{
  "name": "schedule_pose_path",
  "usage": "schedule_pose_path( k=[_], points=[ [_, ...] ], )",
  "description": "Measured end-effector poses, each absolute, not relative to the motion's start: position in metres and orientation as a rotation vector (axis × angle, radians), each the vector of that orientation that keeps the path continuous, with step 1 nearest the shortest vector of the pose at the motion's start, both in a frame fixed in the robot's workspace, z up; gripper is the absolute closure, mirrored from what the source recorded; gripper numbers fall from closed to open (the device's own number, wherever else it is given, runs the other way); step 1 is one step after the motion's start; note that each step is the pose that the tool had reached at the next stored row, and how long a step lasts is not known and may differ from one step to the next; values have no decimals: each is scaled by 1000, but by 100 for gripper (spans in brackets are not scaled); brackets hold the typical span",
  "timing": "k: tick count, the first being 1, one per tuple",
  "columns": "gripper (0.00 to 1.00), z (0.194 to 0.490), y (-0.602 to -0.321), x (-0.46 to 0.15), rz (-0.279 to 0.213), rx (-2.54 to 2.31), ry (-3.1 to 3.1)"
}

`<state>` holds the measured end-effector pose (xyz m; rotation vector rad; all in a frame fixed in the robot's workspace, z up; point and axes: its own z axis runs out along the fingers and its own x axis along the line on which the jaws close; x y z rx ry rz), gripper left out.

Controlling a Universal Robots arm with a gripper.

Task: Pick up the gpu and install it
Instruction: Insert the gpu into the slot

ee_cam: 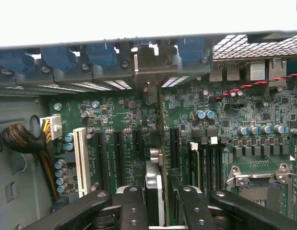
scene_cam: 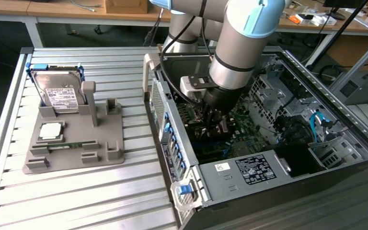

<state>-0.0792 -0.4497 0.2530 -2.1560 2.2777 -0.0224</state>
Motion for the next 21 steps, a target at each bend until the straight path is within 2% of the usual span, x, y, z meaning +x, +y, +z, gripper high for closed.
schedule_pose_path(
  k=[21],
  points=[
    [70,259,-452,-78,-11,-2152,2273]
  ],
)
